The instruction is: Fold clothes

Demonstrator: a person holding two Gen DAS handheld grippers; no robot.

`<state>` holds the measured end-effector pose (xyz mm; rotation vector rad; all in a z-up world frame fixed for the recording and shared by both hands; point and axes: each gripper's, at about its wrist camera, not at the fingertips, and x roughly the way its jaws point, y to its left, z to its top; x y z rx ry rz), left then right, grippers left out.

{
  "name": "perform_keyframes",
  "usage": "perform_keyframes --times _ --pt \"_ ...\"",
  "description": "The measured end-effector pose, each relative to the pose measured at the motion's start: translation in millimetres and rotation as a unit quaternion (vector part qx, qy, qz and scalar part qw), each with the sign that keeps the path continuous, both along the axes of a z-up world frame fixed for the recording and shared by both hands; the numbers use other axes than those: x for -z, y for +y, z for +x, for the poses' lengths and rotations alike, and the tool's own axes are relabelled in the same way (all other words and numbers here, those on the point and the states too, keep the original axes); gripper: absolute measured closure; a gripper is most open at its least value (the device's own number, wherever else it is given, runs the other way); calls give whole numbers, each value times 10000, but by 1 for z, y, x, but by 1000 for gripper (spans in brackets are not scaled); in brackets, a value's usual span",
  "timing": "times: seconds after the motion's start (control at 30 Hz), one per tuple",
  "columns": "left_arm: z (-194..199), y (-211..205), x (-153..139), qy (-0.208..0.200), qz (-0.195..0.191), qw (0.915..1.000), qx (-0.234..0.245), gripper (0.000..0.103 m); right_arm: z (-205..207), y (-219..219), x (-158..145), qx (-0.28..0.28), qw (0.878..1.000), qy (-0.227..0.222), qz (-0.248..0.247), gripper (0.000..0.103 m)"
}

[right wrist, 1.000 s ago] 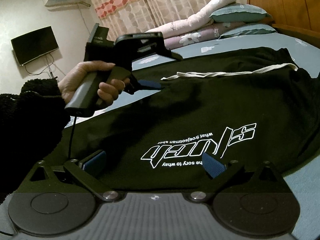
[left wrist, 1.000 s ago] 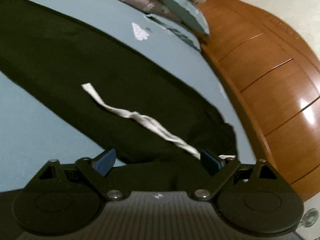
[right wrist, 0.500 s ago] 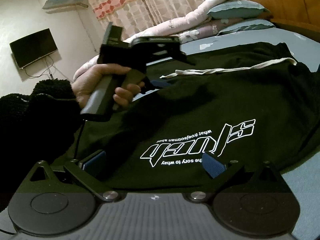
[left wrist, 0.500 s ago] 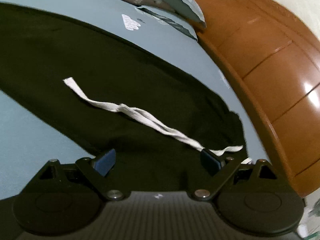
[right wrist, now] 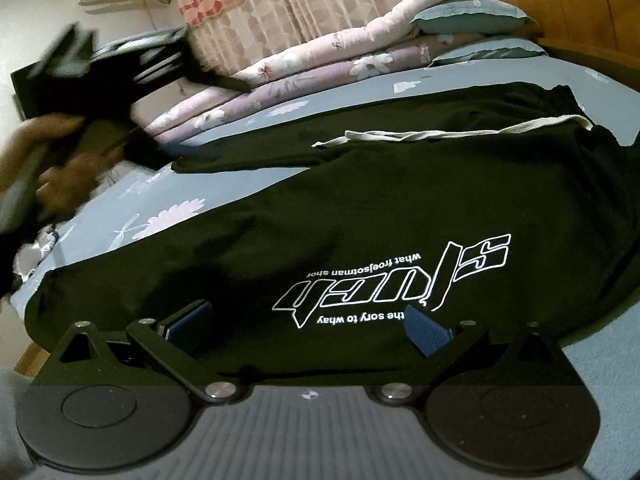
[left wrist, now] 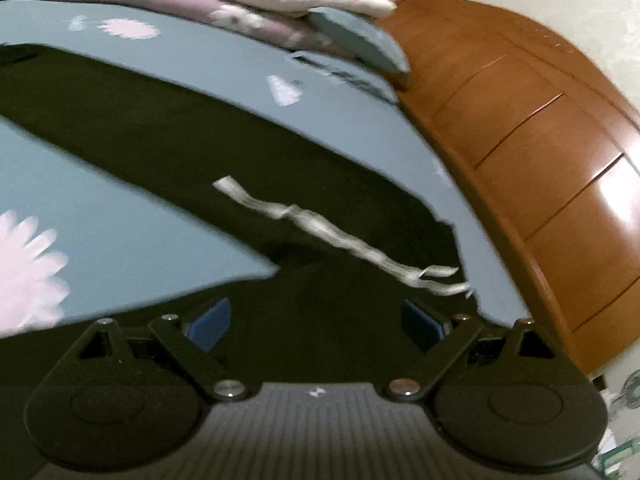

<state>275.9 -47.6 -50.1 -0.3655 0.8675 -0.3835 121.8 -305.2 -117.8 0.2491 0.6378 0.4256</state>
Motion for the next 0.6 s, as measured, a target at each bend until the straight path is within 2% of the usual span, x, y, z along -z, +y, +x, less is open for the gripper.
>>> perform_keyframes --times 0.1,0.23,0.4,0.6 --pt "-26 11 11 102 319 9993 -192 10 1 4 0 29 9999 -25 -108 0" --pt "-57 18 35 38 595 9971 -471 10 2 10 1 34 9995 -77 -311 0" --pt "-85 18 62 -32 1027 9931 -558 10 2 12 2 34 9991 -125 -402 0" --pt "-111 5 71 -519 1905 9785 -593 10 2 17 4 31 9983 -164 -560 0"
